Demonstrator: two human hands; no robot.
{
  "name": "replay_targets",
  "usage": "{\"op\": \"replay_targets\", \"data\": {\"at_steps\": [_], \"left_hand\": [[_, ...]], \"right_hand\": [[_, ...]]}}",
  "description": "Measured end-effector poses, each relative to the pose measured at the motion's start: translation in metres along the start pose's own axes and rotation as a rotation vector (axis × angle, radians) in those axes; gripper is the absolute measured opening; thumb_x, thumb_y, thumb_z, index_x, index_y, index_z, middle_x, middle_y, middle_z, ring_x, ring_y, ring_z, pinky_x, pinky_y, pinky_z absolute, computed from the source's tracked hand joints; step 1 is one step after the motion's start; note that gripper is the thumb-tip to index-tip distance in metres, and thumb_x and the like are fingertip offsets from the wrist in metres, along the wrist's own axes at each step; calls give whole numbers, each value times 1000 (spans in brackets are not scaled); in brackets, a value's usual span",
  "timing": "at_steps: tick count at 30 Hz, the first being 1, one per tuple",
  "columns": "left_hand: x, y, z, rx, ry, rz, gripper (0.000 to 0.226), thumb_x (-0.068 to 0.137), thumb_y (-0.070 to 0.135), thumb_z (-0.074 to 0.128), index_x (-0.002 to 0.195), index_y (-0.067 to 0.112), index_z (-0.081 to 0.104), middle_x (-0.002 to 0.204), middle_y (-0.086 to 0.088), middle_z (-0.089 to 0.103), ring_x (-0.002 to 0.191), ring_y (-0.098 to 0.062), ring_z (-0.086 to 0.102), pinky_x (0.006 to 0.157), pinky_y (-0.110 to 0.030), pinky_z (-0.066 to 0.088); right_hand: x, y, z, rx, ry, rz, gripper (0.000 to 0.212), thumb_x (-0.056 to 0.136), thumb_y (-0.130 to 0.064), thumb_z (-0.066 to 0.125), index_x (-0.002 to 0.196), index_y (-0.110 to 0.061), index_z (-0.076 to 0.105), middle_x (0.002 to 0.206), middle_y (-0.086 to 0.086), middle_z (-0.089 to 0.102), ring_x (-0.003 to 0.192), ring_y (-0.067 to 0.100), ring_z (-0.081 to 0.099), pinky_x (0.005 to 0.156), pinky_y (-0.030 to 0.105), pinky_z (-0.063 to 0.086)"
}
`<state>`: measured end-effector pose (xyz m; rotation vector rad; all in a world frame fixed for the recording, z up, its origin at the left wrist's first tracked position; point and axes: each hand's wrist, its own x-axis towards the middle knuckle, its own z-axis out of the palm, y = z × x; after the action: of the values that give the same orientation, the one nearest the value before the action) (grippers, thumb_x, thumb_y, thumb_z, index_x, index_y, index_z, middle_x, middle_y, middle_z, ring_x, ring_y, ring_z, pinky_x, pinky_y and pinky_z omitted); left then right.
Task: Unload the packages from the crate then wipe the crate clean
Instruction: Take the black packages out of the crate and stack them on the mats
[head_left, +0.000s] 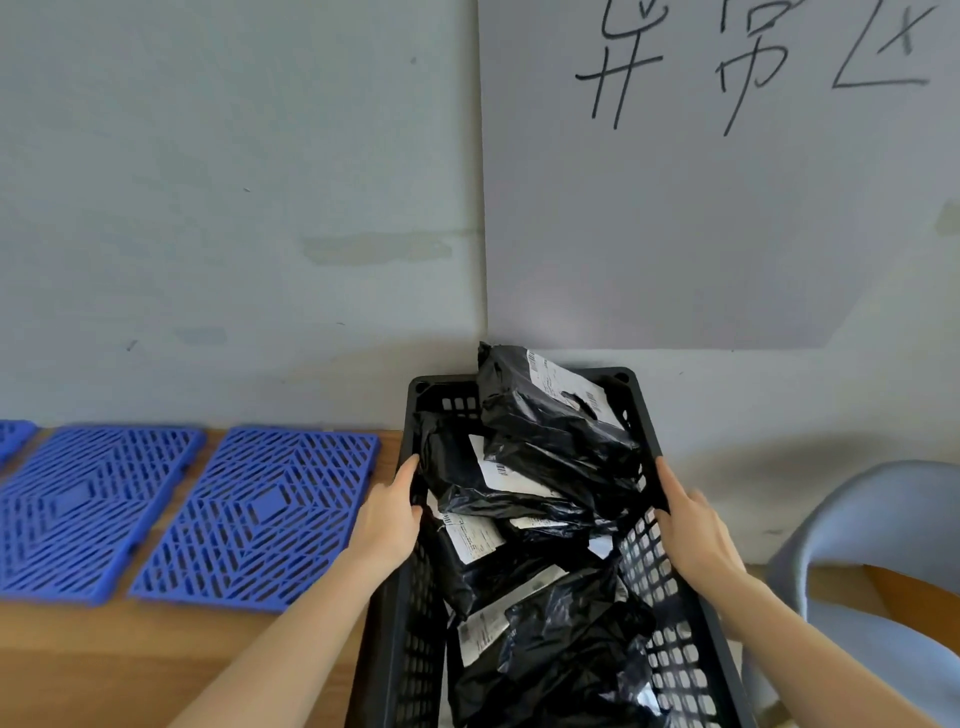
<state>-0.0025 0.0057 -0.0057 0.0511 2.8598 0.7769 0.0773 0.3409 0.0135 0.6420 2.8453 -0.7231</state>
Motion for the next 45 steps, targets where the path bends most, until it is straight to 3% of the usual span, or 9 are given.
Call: {"op": "replay_targets", "data": {"at_steps": [4,12,16,20,22,30,34,40,45], "left_hand": [[-23,10,-22,-13,52,13,70,94,14,58,154,25,22,108,-10,66,84,-21,64,77,-37,54],[-79,20,-75,-97,207,-24,63,92,7,56,149,19,34,89,-9,69,69,-22,63,65,-39,55],[-107,11,-109,-122,327,-60,63,87,9,60,146,19,39,95,-9,69,84,-28,65,73,-41,56],[-141,-9,-148,-123,408,-94,62,85,8,62,144,19,44,83,-2,63,77,-24,62,64,-35,52],[-160,-27,-167,-115,447,-130,63,85,10,63,144,21,43,83,0,61,78,-21,59,61,-32,47],[-254,-138,-231,-112,579,-329,60,88,21,62,143,31,41,107,-3,66,88,-23,62,67,-33,51],[-309,-196,-260,-113,614,-449,60,86,19,62,142,33,44,96,0,64,82,-21,61,57,-28,46],[-380,-266,-287,-105,670,-658,63,85,17,62,142,35,44,116,-4,64,90,-22,56,65,-28,43],[-422,-311,-298,-126,692,-846,67,77,21,65,140,37,46,112,-7,66,94,-28,63,73,-33,54]], "right_hand": [[-12,-8,-19,-8,47,-54,69,99,-11,39,152,-36,5,94,7,47,70,24,54,69,39,50],[-36,-47,-67,-34,139,-208,53,99,-17,41,148,-32,25,97,8,47,71,27,54,67,38,48],[-53,-77,-81,-16,155,-282,50,99,-15,41,146,-29,31,98,10,47,74,28,54,70,40,51],[-78,-117,-83,9,158,-386,51,99,-10,41,146,-28,35,93,12,46,67,24,48,57,33,40],[-92,-142,-78,1,157,-430,51,98,-9,42,146,-26,36,93,12,46,68,24,44,60,33,36],[-161,-254,-21,-19,81,-599,51,100,-11,42,148,-24,32,101,11,45,77,25,43,69,31,35],[-194,-309,27,-3,-1,-688,51,98,-10,44,148,-22,35,102,11,45,83,26,45,73,29,35],[-233,-386,101,-50,-137,-848,55,94,-11,48,147,-26,37,111,20,57,107,37,55,91,37,44],[-256,-454,153,-90,-248,-1038,53,92,-8,50,142,-24,43,110,18,65,99,35,60,80,40,49]]}}
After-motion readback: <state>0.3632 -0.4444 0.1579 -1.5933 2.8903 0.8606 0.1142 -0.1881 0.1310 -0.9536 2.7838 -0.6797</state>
